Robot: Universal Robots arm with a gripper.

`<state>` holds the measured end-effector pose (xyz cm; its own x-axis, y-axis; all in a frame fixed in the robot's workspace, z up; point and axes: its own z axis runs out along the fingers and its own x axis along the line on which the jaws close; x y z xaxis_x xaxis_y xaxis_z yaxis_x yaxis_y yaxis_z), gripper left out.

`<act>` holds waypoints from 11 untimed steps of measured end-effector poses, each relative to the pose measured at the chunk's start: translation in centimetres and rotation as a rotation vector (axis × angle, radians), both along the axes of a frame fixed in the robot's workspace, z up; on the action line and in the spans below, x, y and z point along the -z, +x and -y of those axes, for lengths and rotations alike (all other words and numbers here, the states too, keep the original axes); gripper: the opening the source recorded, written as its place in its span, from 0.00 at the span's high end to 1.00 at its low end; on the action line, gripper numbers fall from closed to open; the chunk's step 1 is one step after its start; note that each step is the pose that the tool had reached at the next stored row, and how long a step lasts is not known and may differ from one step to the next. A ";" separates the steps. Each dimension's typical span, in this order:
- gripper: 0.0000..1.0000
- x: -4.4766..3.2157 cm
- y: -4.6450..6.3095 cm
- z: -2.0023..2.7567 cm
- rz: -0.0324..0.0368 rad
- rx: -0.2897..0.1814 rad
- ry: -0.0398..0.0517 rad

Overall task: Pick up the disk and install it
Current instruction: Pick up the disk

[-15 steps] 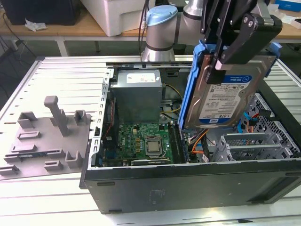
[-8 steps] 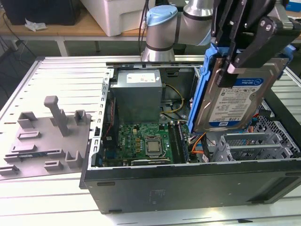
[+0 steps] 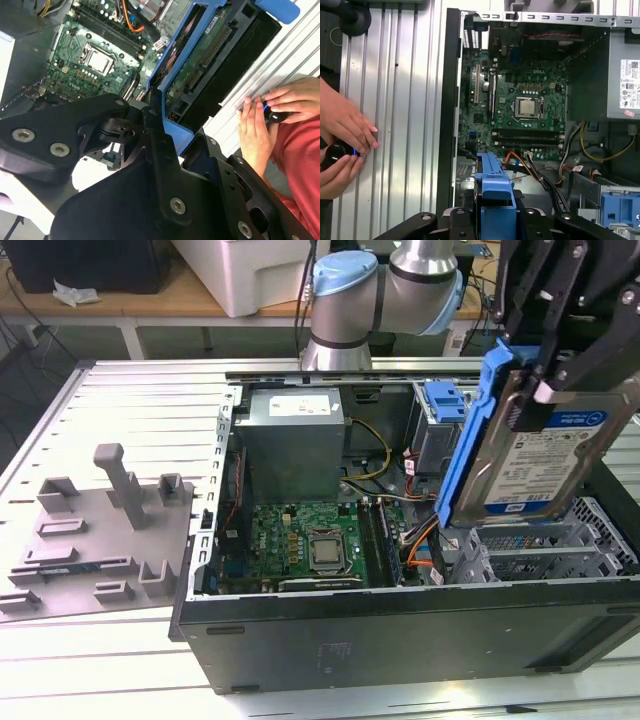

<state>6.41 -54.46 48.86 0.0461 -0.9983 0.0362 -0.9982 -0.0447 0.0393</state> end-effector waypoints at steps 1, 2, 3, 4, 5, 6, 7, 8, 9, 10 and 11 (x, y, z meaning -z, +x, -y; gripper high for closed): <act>0.63 0.02 1.1 0.16 0.0028 0.000 0.0000; 0.63 0.05 2.0 0.28 0.0049 0.000 0.0000; 0.63 0.07 2.8 0.40 0.0071 0.000 0.0000; 0.63 0.08 3.2 0.44 0.0079 0.000 0.0000; 0.63 0.08 3.3 0.46 0.0082 0.000 0.0000; 0.63 0.09 3.4 0.48 0.0084 0.000 0.0000; 0.63 0.09 3.6 0.50 0.0087 0.000 -0.0001; 0.63 0.10 3.7 0.51 0.0090 0.000 0.0000; 0.63 0.12 3.9 0.52 0.0094 0.000 0.0003; 0.63 0.13 4.0 0.52 0.0097 0.000 0.0002; 0.63 0.14 4.1 0.52 0.0102 0.000 0.0000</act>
